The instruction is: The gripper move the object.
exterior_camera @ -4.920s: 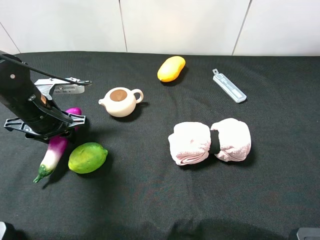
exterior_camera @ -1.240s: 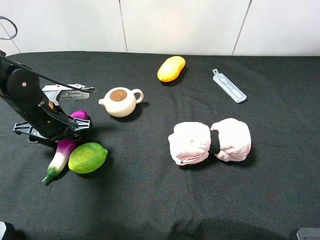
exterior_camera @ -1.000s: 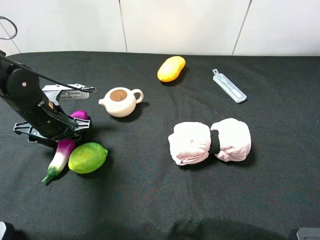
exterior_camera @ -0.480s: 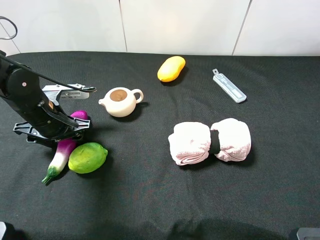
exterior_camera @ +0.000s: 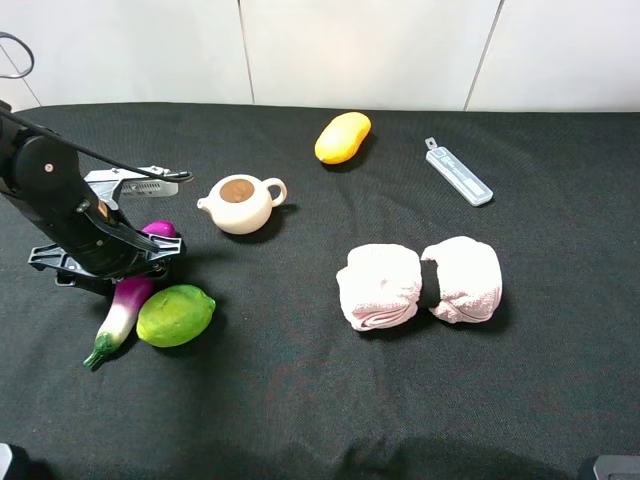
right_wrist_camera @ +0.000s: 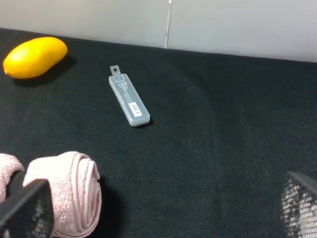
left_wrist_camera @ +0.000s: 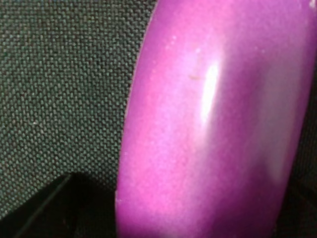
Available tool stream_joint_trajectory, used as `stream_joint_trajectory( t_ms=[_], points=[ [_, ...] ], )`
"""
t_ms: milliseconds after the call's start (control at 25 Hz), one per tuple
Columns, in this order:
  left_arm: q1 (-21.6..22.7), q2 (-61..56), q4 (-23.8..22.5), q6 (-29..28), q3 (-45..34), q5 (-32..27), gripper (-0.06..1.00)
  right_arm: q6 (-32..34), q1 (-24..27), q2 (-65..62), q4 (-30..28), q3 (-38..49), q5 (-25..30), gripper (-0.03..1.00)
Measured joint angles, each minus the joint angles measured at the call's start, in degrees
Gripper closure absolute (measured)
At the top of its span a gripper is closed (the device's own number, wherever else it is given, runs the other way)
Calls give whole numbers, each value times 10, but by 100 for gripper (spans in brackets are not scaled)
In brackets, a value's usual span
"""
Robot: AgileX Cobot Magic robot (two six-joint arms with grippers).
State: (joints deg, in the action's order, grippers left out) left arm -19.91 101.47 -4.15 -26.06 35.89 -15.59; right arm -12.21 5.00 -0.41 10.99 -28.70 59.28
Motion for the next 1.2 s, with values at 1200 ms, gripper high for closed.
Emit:
stream_joint_trajectory(
  t_ms=[1200],
  points=[
    [0,-173,2,10,-1,-54,15,0,0,0,0,0,0,27]
  ],
)
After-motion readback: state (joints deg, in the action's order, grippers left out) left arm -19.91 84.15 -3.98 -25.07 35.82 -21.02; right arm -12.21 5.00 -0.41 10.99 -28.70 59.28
